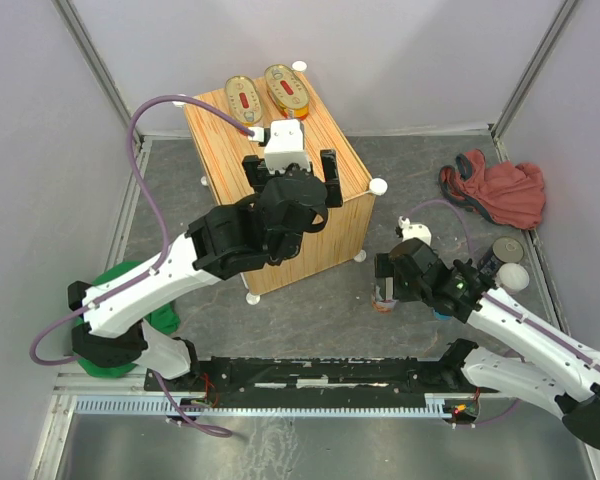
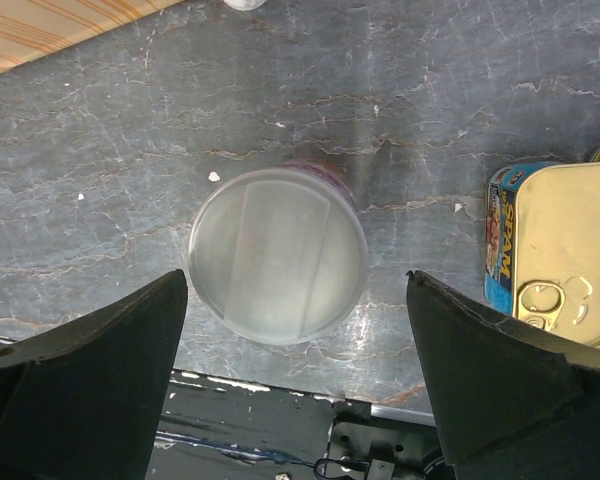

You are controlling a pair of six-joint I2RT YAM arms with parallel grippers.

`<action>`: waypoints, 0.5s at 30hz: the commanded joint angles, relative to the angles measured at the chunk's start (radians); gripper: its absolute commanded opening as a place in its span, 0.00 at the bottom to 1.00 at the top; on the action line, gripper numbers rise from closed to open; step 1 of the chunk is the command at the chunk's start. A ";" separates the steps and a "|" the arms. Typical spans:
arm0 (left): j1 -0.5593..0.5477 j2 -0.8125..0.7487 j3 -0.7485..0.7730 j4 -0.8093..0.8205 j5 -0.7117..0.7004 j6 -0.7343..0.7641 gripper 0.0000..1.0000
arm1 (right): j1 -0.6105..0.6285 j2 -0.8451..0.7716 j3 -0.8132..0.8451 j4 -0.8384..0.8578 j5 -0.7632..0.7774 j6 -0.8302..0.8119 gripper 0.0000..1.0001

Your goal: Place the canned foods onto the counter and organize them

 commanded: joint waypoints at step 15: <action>-0.110 -0.134 -0.156 -0.111 -0.042 -0.201 1.00 | 0.014 0.065 -0.077 0.158 0.050 0.040 0.90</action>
